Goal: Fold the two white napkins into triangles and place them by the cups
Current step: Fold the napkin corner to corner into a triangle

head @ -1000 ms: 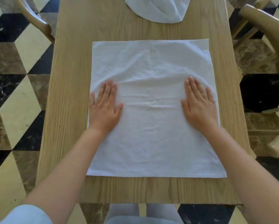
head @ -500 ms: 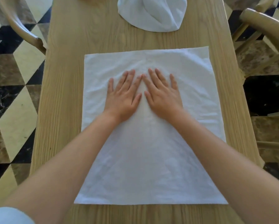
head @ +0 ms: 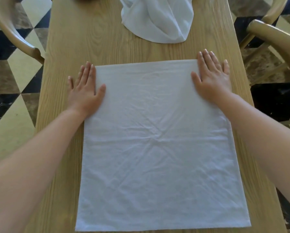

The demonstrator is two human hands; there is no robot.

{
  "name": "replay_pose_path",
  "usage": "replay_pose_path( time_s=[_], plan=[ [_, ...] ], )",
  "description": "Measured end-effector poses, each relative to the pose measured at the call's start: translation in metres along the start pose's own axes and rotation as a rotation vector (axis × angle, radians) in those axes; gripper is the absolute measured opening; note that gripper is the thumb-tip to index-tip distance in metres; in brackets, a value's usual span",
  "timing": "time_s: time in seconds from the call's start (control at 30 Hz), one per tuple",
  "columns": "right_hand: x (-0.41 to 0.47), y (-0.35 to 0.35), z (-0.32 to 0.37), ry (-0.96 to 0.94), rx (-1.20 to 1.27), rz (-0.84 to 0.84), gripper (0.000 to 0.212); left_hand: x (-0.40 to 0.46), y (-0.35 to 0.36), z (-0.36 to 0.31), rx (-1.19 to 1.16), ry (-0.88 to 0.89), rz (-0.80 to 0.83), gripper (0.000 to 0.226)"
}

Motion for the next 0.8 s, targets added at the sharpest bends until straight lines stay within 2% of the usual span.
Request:
replay_pose_path(
  time_s=[0.1, 0.2, 0.27, 0.3, 0.37, 0.43, 0.5, 0.57, 0.7, 0.8],
  plan=[
    [-0.001, -0.008, 0.003, 0.002, 0.038, -0.035, 0.057, -0.001, 0.001, 0.000, 0.001, 0.005, -0.005, 0.075],
    [0.000, -0.032, 0.009, 0.008, 0.016, -0.151, 0.037, 0.002, 0.005, 0.002, 0.016, 0.006, 0.044, 0.071],
    [-0.002, -0.045, 0.019, 0.014, -0.005, -0.166, 0.023, 0.003, 0.000, 0.000, -0.015, -0.001, 0.057, 0.066],
    [-0.005, -0.050, 0.027, 0.003, 0.014, -0.156, 0.018, 0.001, -0.008, -0.004, -0.053, 0.018, 0.009, 0.064],
    [-0.017, -0.061, 0.051, -0.045, 0.132, -0.131, 0.010, -0.005, -0.034, -0.013, -0.206, 0.077, -0.187, 0.057],
    [-0.036, -0.071, 0.083, -0.094, 0.289, -0.103, 0.008, -0.009, -0.048, -0.011, -0.516, 0.024, -0.255, 0.049],
    [-0.059, -0.076, 0.121, -0.150, 0.435, -0.057, 0.009, -0.006, -0.039, -0.002, -0.956, -0.226, -0.101, 0.046],
    [-0.083, -0.073, 0.161, -0.218, 0.565, 0.049, 0.010, -0.006, -0.031, 0.004, -1.217, -0.461, 0.052, 0.050],
    [-0.119, -0.065, 0.221, -0.400, 0.638, 0.160, 0.013, -0.007, -0.032, 0.020, -1.301, -0.610, 0.172, 0.051],
    [-0.142, -0.059, 0.251, -0.506, 0.653, 0.181, 0.016, -0.006, -0.032, 0.027, -1.292, -0.612, 0.245, 0.045]
  ],
)
Point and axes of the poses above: each hand's wrist, its own x-axis towards the middle knuckle, its own y-axis out of the palm, z = x × y, the point moved 8 cm from there along x, towards the middle knuckle, and after that the axes turned 6 degrees about -z, right-handed, at the moved point
